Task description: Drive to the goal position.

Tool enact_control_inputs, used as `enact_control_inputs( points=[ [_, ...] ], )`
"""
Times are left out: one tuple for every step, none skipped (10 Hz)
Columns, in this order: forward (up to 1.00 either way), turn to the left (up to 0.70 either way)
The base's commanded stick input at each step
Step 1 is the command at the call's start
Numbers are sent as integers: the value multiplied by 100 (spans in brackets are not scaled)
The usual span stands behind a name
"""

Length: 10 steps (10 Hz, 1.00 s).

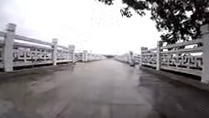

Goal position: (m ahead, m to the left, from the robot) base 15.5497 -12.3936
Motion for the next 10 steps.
enact_control_inputs(
  points=[
    [45, 3],
    [45, 3],
    [45, 3],
    [45, 3],
    [45, 3],
    [45, 3],
    [45, 3],
    [45, 3],
    [45, 3],
    [45, 3]
  ],
)
